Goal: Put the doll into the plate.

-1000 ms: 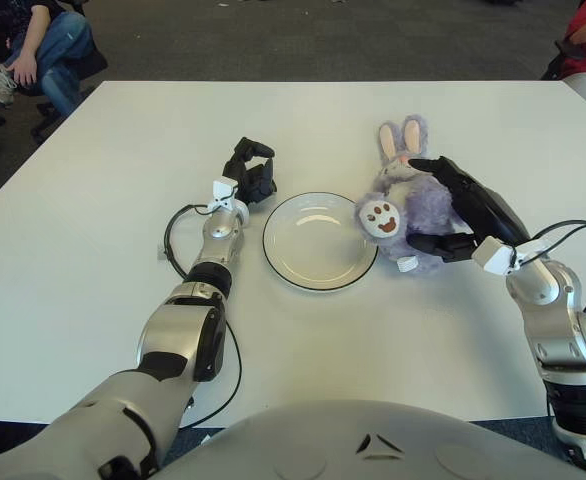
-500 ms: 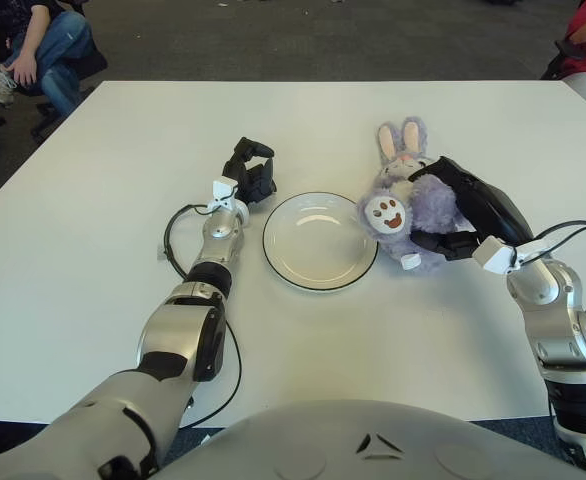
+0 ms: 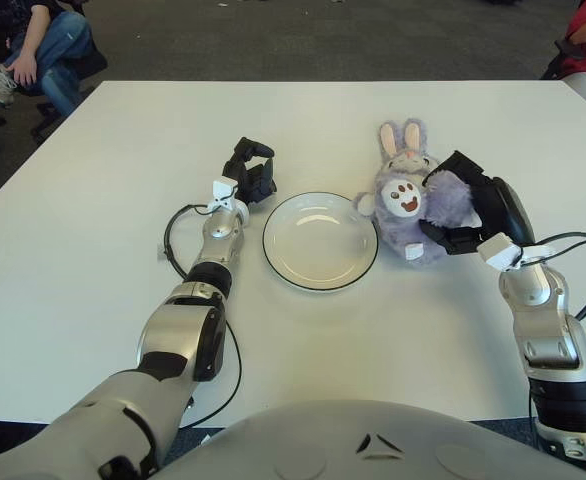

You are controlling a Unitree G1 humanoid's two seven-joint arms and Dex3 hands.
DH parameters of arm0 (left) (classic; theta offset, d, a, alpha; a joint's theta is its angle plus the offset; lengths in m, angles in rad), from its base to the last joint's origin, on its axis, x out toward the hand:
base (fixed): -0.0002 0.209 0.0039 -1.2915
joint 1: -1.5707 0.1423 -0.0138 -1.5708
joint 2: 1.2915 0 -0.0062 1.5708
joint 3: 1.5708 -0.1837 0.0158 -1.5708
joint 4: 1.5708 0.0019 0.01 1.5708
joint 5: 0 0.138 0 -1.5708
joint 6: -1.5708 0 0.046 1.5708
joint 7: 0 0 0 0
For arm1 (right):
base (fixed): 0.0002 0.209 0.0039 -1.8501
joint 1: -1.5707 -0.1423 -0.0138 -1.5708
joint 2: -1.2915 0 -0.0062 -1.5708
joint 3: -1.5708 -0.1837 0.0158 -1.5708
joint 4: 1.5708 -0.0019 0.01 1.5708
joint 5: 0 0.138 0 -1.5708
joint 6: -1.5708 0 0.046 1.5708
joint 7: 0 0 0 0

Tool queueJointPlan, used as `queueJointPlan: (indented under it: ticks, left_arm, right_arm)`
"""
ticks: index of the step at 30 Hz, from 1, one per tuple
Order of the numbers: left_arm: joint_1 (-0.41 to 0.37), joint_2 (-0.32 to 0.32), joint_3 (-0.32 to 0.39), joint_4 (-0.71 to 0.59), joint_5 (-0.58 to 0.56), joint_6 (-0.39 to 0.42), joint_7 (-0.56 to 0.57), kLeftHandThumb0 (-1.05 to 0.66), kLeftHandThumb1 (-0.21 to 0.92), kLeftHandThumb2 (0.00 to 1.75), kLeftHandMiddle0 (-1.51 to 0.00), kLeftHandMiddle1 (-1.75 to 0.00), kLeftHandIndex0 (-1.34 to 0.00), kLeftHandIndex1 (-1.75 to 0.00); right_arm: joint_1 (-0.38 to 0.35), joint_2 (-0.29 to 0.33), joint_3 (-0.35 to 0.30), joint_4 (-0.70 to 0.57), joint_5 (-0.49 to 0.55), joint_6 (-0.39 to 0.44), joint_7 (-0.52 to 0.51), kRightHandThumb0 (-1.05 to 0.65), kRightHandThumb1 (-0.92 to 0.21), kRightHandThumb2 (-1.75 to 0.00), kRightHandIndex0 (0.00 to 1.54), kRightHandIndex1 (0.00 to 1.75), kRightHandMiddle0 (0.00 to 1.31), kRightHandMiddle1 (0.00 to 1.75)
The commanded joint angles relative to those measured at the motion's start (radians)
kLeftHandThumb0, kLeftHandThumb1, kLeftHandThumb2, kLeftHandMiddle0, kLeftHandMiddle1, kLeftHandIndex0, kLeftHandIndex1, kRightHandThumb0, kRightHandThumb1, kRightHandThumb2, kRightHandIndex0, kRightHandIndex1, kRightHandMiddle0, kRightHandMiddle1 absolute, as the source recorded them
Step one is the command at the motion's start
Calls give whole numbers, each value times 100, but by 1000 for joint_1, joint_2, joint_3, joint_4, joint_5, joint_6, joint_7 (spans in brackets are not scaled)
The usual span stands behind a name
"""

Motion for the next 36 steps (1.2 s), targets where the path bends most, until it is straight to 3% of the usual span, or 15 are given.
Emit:
queueJointPlan:
  ticks: [1,10,15,26,36]
  left_arm:
    - [119,-10,-3,63,9,14,-6,-37,73,79,-90,-175,-31,-175]
    - [120,-10,-5,62,13,6,-1,-37,73,79,-88,-175,-31,-175]
    - [120,-11,-6,62,15,6,5,-37,74,78,-86,-175,-31,-175]
    - [117,-12,-5,64,12,17,0,-38,72,80,-90,-175,-32,-175]
    - [112,-12,0,69,5,28,-12,-38,71,82,-92,-175,-32,-175]
  right_arm:
    - [-12,19,-14,23,17,-22,-29,-1,-18,-137,68,161,68,158]
    - [-18,35,-24,40,28,-56,-60,-1,-18,-132,73,153,72,151]
    - [-21,44,-30,47,37,-69,-75,-1,-20,-125,83,152,69,136]
    - [-43,79,-46,53,22,-99,-149,0,-26,-114,90,132,63,141]
    - [-100,98,-57,41,32,-101,-191,0,-28,-111,91,126,61,145]
